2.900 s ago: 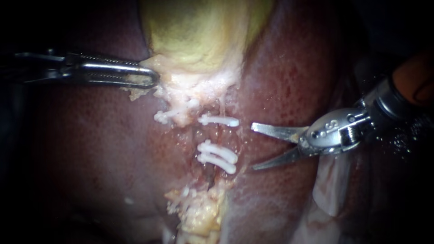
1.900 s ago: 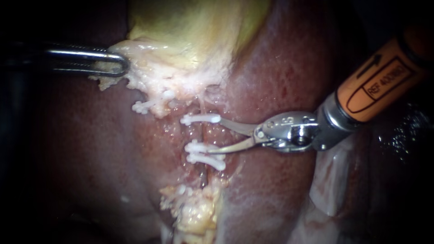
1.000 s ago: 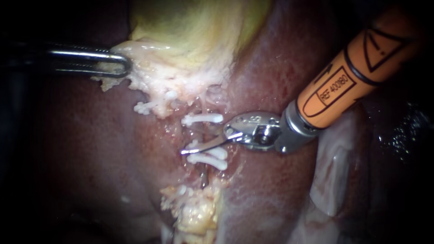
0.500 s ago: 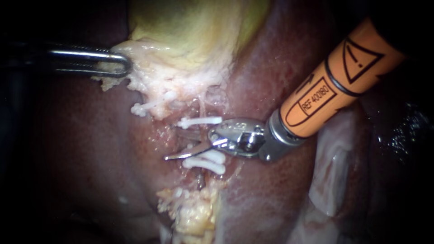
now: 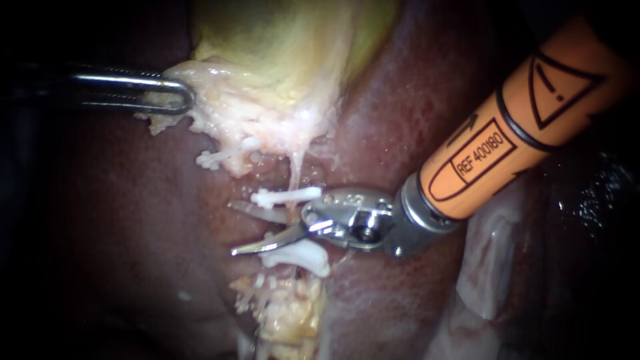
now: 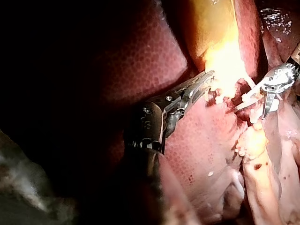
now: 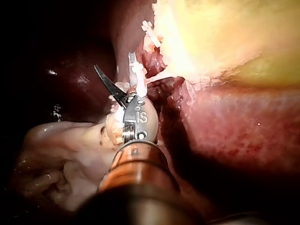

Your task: Go to the cutting position right tube

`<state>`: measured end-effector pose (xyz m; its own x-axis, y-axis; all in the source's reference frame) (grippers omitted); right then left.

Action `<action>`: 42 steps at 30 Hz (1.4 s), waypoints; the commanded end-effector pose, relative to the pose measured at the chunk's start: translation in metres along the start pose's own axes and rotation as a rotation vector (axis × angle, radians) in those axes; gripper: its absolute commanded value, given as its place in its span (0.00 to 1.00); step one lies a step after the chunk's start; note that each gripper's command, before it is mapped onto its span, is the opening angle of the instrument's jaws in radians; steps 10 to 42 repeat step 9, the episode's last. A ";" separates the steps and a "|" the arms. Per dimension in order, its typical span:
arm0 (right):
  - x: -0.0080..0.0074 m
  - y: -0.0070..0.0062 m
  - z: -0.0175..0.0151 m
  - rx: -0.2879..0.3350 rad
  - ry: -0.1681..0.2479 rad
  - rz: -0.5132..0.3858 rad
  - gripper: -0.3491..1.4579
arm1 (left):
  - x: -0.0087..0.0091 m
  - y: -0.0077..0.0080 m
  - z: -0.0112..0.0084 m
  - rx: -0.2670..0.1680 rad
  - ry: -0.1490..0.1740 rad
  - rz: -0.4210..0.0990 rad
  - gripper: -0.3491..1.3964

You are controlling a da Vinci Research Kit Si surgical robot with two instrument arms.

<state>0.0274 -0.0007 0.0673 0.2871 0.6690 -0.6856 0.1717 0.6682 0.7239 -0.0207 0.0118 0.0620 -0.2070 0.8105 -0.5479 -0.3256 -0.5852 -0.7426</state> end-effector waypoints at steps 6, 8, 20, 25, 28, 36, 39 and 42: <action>-0.0001 0.0001 -0.0001 0.000 0.000 0.000 0.83 | 0.0000 0.0000 0.0000 0.000 0.000 0.000 0.00; -0.0002 0.0003 -0.0001 0.002 -0.001 0.000 0.83 | 0.0000 0.0000 0.0000 0.000 0.000 0.000 0.00; -0.0002 0.0004 -0.0001 0.002 -0.001 -0.001 0.83 | 0.0000 0.0000 0.0000 0.000 0.000 0.000 0.00; -0.0002 0.0004 -0.0001 0.002 -0.001 -0.001 0.83 | 0.0000 0.0000 0.0000 0.000 0.000 0.000 0.00; -0.0002 0.0004 -0.0001 0.002 -0.001 -0.001 0.83 | 0.0000 0.0000 0.0000 0.000 0.000 0.000 0.00; -0.0002 0.0004 -0.0001 0.002 -0.001 -0.001 0.83 | 0.0000 0.0000 0.0000 0.000 0.000 0.000 0.00; -0.0002 0.0004 -0.0001 0.002 -0.001 -0.001 0.83 | 0.0000 0.0000 0.0000 0.000 0.000 0.000 0.00; -0.0002 0.0004 -0.0001 0.002 -0.001 -0.001 0.83 | 0.0000 0.0000 0.0000 0.000 0.000 0.000 0.00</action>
